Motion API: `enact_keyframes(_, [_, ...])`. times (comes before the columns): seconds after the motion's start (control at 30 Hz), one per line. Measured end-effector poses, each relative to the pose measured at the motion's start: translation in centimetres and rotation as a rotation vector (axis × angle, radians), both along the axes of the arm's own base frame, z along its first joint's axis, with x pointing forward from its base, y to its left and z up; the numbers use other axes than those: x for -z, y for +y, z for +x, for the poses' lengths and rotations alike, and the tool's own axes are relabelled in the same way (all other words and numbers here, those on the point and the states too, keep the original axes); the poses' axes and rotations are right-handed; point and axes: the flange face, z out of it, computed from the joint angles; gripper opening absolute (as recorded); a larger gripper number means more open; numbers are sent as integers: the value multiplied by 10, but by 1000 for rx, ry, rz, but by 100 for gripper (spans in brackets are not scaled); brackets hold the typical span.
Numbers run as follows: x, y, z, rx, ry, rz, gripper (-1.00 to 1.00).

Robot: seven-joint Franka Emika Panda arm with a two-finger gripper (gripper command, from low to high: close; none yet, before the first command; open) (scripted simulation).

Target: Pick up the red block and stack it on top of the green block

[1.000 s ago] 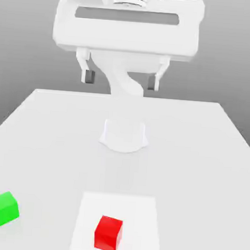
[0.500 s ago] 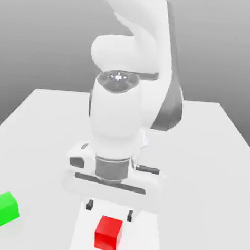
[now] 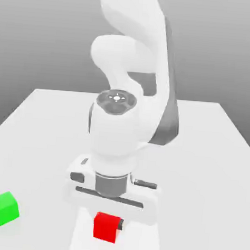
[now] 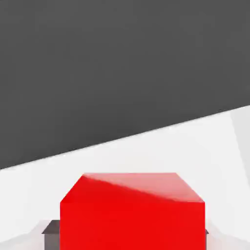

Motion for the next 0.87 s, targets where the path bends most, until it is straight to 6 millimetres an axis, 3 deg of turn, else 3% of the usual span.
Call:
enact_keyframes(0.3, [-20, -122, -12, -94, 3, -2, -100])
enact_keyframes(0.6, [-37, -243, -59, -190, 1, 1, -100])
enact_keyframes(0.73, [4, -255, -65, -200, 1, 2, -100])
enact_keyframes(0.77, [17, -255, -65, -200, 1, 2, 100])
enact_keyframes(0.87, [17, -255, -65, -200, 1, 2, 100])
